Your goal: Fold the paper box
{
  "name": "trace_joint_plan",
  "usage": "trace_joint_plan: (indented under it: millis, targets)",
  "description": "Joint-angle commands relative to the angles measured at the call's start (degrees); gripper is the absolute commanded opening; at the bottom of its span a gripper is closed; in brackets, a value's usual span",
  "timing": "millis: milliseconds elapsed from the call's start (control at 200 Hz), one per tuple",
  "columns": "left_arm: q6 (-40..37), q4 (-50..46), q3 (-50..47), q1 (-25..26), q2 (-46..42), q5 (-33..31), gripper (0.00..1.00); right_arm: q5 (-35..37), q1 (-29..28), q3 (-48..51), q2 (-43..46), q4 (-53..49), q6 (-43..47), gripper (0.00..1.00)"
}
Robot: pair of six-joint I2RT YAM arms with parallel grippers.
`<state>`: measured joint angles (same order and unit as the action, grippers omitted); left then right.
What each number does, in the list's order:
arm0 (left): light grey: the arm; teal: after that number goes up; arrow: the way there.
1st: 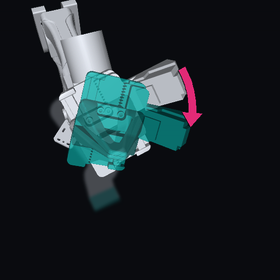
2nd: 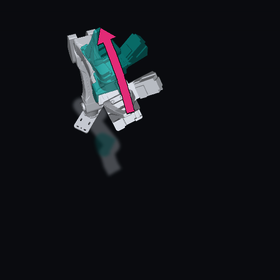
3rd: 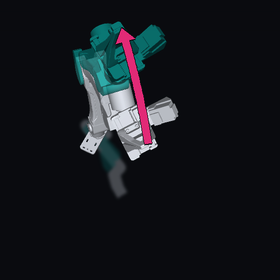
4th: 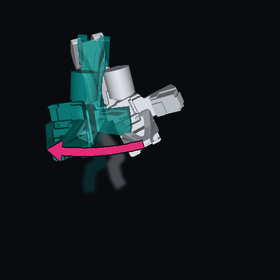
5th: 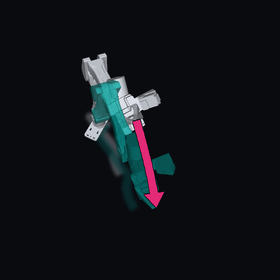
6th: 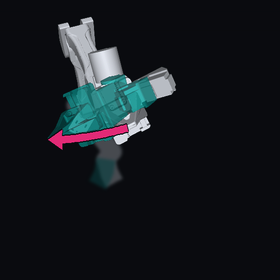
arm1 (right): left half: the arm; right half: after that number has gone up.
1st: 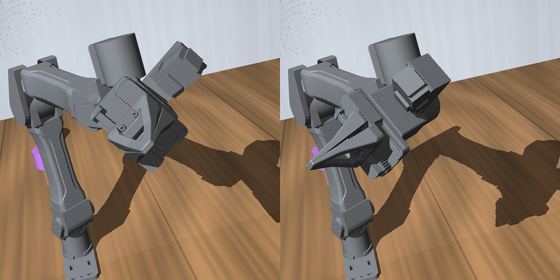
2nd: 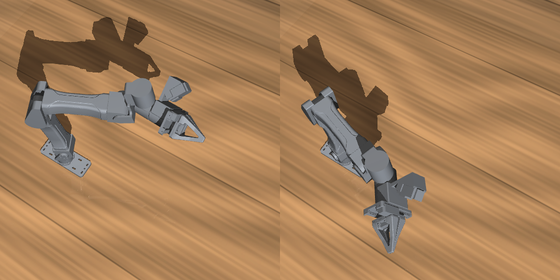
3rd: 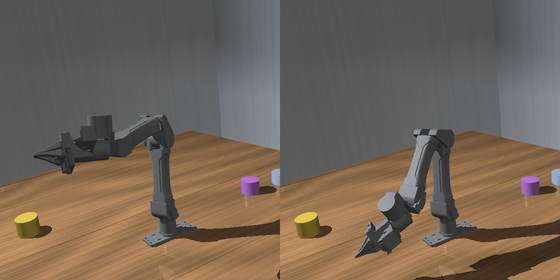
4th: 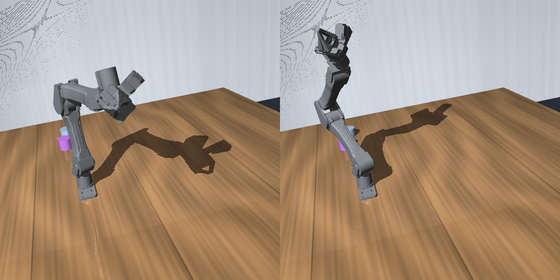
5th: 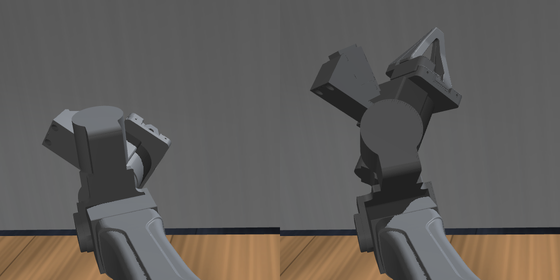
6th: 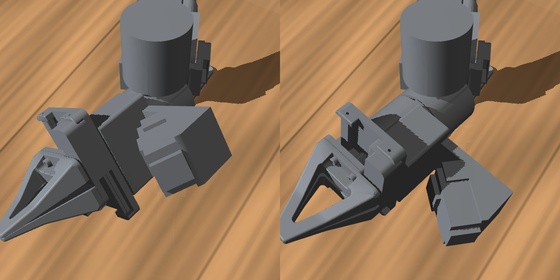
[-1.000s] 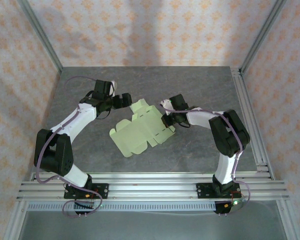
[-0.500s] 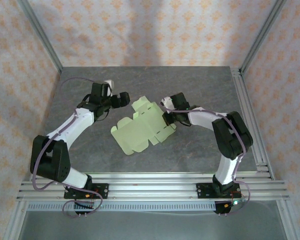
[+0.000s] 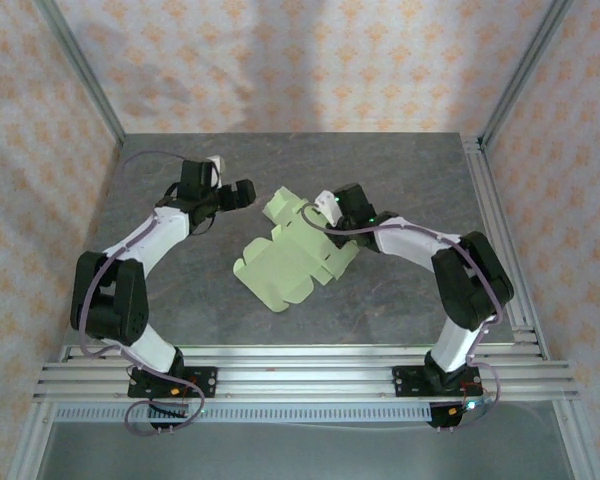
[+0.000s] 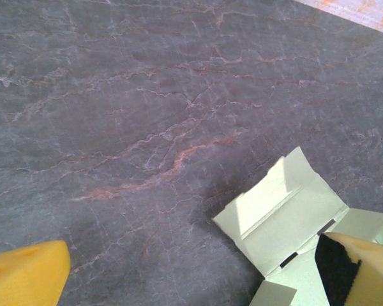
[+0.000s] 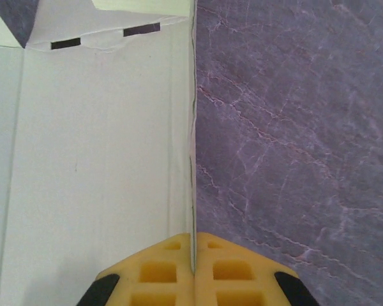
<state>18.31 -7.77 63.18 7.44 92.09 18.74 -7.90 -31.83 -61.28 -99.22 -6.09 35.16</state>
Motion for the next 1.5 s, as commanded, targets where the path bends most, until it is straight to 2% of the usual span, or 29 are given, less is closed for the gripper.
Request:
trace_joint_plan:
  millis: [0,105,250,445,521,656,756,946,981,1081,1116,1306,1492]
  targets:
    - [0.0,2.4,2.7,-0.8,1.5,0.9,1.0,9.4,-1.8,-0.5,2.8,1.9,5.4,0.0]
    - [1.4,5.1,1.8,-1.4,1.8,1.6,1.0,13.6,-3.2,1.3,4.2,5.6,6.4,0.0]
    - [2.2,7.7,0.6,-2.0,1.5,1.9,1.0,23.4,-7.1,4.7,3.3,12.1,14.6,0.0]
    - [0.6,11.0,-0.6,-2.1,0.6,1.8,1.0,23.4,-8.3,3.9,4.3,10.8,15.6,0.0]
    - [-1.8,11.9,-1.0,-2.1,0.6,-0.5,1.0,25.3,-8.8,4.8,4.5,12.2,19.0,0.0]
    - [-10.2,7.1,2.1,-2.1,3.5,-3.7,1.0,25.9,-9.0,8.5,5.7,19.7,24.3,0.0]
    - [-14.0,4.1,4.2,-2.2,5.4,-4.6,1.0,24.6,-9.0,9.5,7.0,21.0,25.6,0.0]
    - [-19.3,-2.1,12.2,-2.1,13.1,1.7,0.96,23.5,-9.0,10.5,7.6,22.0,28.6,0.0]
    - [-19.8,-3.1,13.7,-2.1,14.6,3.1,0.95,23.6,-9.0,11.0,7.6,22.8,29.4,0.0]
    - [-21.3,-6.7,18.4,-2.1,19.5,7.4,0.76,23.8,-9.0,11.5,7.8,23.4,30.6,0.0]
    - [-21.8,-8.1,20.1,-2.1,21.0,8.5,0.73,23.6,-9.0,11.6,7.9,23.4,30.6,0.0]
    - [-23.1,-16.1,29.1,-2.1,27.9,11.4,0.72,24.5,-9.3,12.4,7.1,24.8,34.4,0.0]
    - [-21.7,-19.5,32.5,-2.0,30.4,12.0,0.72,29.8,-9.8,15.6,2.9,36.9,42.7,0.0]
